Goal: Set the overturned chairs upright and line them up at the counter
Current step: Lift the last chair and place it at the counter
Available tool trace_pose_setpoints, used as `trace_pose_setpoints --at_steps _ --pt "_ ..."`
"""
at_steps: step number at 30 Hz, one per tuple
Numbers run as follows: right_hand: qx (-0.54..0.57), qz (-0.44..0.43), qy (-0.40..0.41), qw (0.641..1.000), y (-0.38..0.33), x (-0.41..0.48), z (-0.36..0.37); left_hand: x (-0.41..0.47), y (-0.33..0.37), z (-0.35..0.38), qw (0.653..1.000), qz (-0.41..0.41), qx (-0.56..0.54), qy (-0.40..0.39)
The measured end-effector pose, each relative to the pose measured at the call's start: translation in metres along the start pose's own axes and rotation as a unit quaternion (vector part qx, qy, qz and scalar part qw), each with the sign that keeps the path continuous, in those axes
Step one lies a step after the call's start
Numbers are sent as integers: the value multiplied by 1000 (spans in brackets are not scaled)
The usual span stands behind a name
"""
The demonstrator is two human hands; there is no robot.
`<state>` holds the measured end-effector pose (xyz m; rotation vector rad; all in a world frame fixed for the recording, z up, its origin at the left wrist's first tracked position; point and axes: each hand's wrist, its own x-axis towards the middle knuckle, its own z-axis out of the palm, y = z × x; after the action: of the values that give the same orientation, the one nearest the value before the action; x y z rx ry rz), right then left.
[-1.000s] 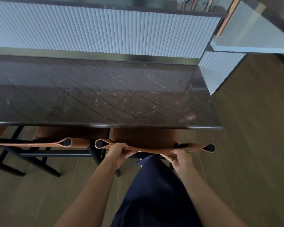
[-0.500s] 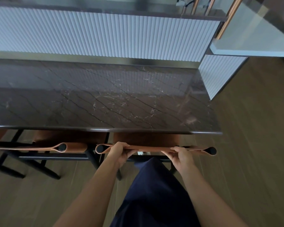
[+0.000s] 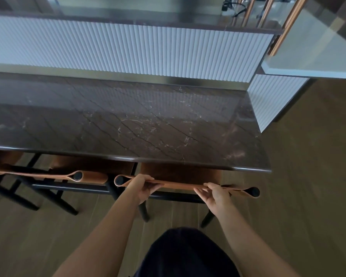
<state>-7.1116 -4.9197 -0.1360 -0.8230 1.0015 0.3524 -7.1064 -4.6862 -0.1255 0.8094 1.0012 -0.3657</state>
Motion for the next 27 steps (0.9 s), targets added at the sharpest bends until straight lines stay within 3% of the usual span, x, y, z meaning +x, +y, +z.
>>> trace_pose_setpoints --at_steps 14,27 --pt "-60 57 -32 996 -9 -8 -1 -1 -2 12 998 17 -48 48" --pt "-112 67 -45 990 -7 -12 -5 -3 -3 -2 994 46 -18 96"
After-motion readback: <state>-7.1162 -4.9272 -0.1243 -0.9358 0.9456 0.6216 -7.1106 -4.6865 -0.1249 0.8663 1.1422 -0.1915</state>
